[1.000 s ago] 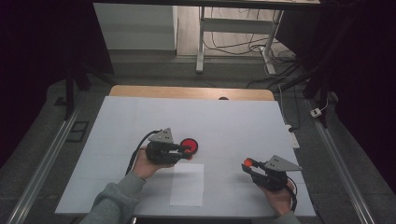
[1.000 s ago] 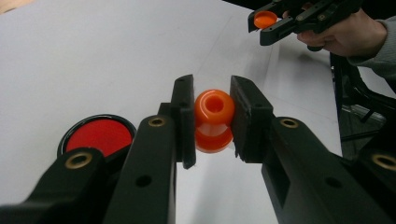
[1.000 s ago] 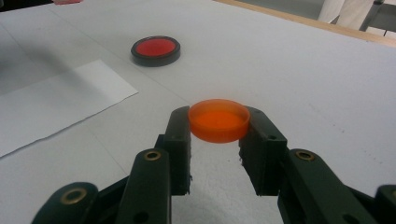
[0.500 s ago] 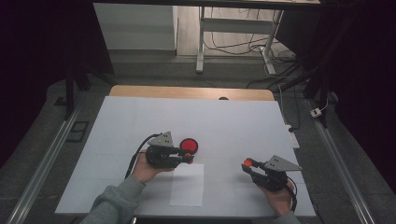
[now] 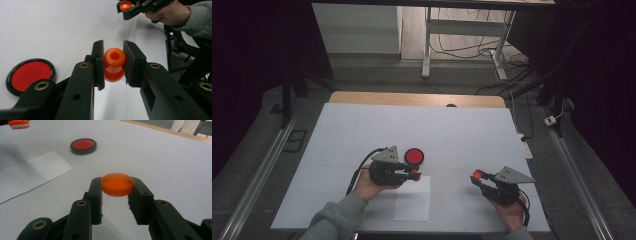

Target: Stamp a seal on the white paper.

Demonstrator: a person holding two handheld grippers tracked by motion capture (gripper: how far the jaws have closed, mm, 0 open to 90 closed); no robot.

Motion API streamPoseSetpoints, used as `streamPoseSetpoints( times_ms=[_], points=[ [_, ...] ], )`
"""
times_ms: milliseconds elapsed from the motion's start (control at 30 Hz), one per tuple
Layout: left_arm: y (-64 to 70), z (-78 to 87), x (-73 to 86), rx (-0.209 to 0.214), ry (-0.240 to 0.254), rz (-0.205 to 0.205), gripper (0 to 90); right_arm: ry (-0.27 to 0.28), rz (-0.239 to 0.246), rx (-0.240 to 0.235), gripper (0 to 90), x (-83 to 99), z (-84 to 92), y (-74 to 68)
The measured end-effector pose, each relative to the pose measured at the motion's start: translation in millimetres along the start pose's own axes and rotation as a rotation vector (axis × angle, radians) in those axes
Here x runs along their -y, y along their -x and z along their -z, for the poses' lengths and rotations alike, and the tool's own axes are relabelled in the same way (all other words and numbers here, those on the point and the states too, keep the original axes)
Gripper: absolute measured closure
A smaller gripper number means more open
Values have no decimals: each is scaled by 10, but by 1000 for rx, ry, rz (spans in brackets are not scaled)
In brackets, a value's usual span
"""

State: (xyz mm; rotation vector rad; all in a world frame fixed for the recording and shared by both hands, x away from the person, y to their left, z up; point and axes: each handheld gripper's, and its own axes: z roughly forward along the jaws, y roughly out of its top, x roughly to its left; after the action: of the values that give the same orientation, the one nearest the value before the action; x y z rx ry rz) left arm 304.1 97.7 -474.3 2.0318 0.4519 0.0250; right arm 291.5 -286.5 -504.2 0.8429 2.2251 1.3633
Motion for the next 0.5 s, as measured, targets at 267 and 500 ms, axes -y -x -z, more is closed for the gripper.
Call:
streamPoseSetpoints(
  times_ms=[267,500],
  points=[
    [75,-51,62,17,-15,-9,719,-2,-1,1,644,3,-6,-1],
    [105,-120,127,28,-48,-15,722,-5,0,1,644,4,-13,-2]
  ],
)
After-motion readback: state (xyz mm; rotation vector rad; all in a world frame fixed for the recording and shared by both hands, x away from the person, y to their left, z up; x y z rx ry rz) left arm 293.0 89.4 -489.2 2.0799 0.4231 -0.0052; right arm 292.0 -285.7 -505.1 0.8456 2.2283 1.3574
